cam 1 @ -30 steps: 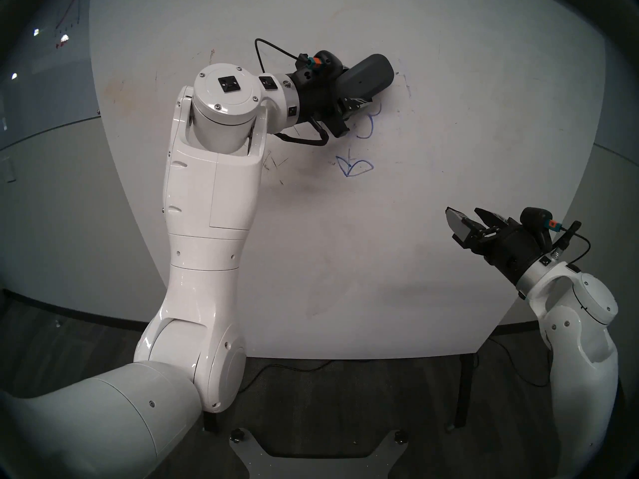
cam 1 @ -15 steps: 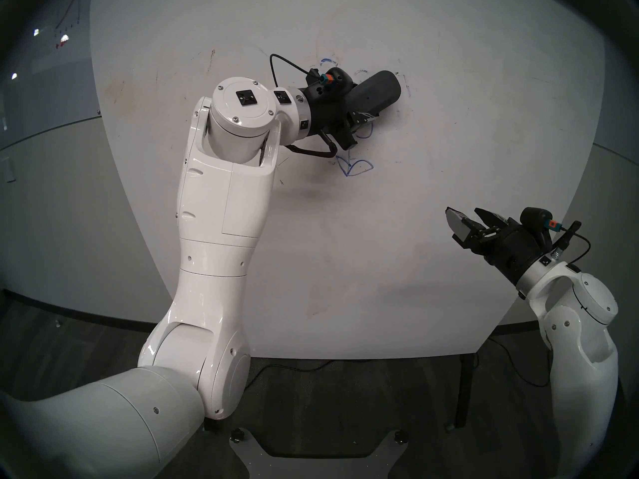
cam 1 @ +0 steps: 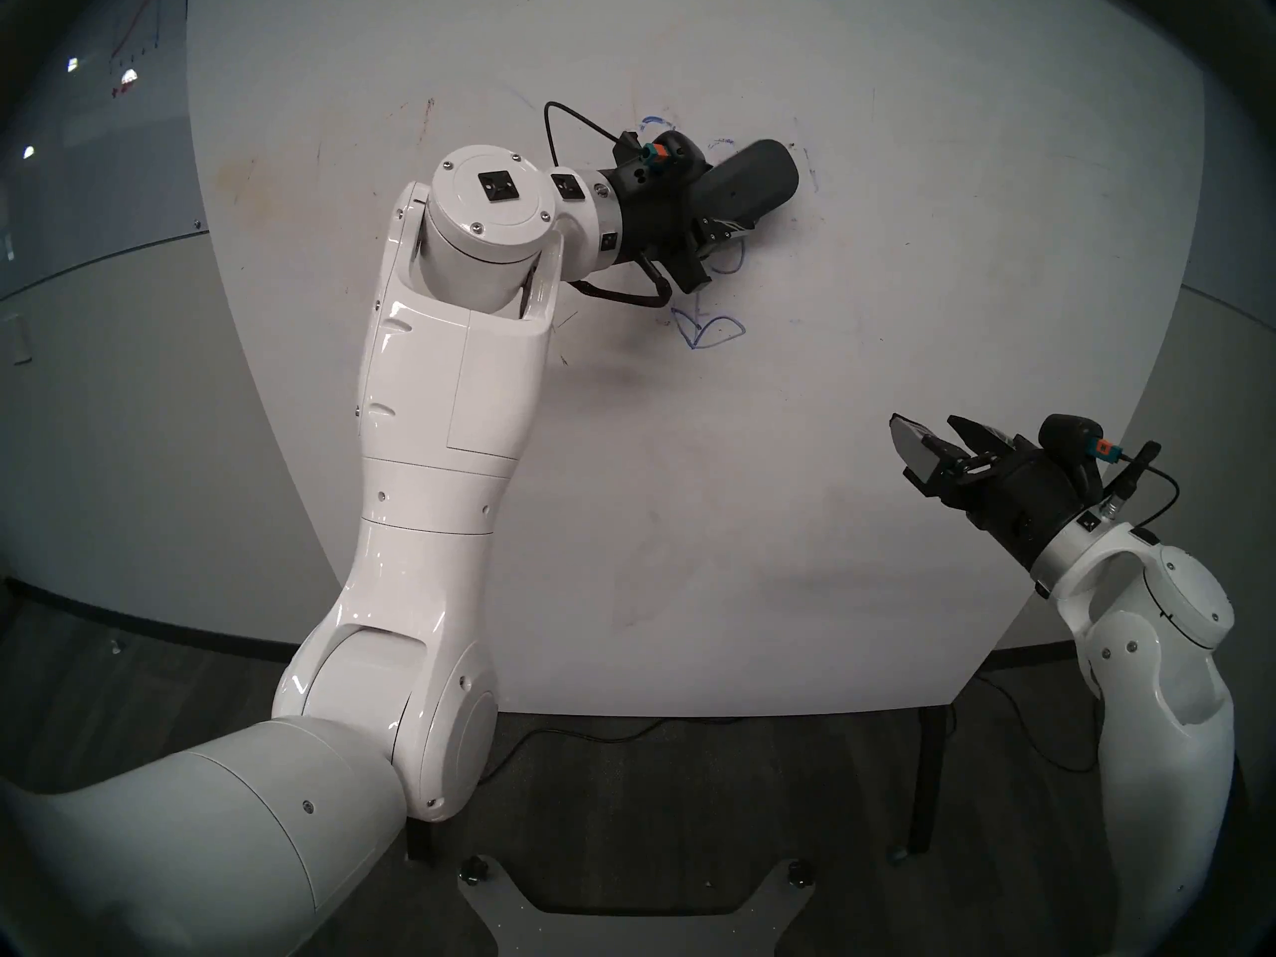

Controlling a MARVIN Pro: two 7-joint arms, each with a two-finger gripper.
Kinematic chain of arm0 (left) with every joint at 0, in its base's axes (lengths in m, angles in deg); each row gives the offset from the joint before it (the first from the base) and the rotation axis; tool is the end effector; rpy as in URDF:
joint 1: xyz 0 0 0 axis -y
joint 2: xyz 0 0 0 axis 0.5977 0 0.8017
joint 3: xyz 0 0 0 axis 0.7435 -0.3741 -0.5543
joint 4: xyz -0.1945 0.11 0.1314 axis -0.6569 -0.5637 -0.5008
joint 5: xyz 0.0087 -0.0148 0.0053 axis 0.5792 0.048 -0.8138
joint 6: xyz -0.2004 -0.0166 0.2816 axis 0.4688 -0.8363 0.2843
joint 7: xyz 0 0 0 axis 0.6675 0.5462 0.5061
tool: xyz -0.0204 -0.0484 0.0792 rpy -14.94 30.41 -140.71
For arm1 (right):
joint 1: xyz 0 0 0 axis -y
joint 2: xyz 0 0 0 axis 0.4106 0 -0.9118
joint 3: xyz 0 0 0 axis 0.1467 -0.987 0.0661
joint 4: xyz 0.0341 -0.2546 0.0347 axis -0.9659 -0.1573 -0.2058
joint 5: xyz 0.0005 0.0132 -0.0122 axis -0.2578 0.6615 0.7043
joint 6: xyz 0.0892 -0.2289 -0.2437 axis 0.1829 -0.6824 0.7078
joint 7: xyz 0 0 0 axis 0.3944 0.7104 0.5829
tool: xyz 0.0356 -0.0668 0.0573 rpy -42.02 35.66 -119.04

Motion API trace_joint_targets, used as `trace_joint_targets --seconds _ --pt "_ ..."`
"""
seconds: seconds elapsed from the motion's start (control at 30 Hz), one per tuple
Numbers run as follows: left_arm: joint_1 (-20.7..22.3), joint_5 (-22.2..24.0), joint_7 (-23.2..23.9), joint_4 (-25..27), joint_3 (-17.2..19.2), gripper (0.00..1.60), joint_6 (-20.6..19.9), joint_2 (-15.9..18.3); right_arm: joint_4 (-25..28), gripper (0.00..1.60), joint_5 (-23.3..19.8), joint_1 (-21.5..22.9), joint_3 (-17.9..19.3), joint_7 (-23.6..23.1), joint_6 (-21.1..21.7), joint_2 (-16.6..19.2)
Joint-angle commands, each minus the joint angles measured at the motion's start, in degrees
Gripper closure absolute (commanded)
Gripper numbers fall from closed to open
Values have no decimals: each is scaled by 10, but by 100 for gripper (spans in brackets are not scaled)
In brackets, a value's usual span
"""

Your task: Erase all marks on the whiteboard with the eraser

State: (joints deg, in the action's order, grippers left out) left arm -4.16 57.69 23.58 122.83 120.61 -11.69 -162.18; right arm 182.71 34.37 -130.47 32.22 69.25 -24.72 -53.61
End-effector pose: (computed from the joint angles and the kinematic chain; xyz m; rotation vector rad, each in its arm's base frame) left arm 0.4925 -0.1345 0.1104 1.4018 -1.6337 2.2721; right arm 0.3499 -0.0761 -0.0554 -1.9446 -0.1907 -2.0741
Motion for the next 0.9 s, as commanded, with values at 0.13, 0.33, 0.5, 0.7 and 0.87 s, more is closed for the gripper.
trace_joint_targets --seconds 0.13,0.33,0.5,0.7,0.87 --pt "6 -29 -48 -8 27 41 11 16 10 0 0 2 0 -1 -1 1" --pt "-13 -33 -63 10 24 11 35 12 10 0 0 2 0 -1 -1 1" --pt "-20 -51 -70 24 30 0 68 -1 10 0 0 2 0 -1 -1 1" --pt "-23 -64 -109 24 27 0 92 -4 10 0 0 2 0 -1 -1 1" --pt "-19 -71 -104 20 28 0 89 -5 10 0 0 2 0 -1 -1 1"
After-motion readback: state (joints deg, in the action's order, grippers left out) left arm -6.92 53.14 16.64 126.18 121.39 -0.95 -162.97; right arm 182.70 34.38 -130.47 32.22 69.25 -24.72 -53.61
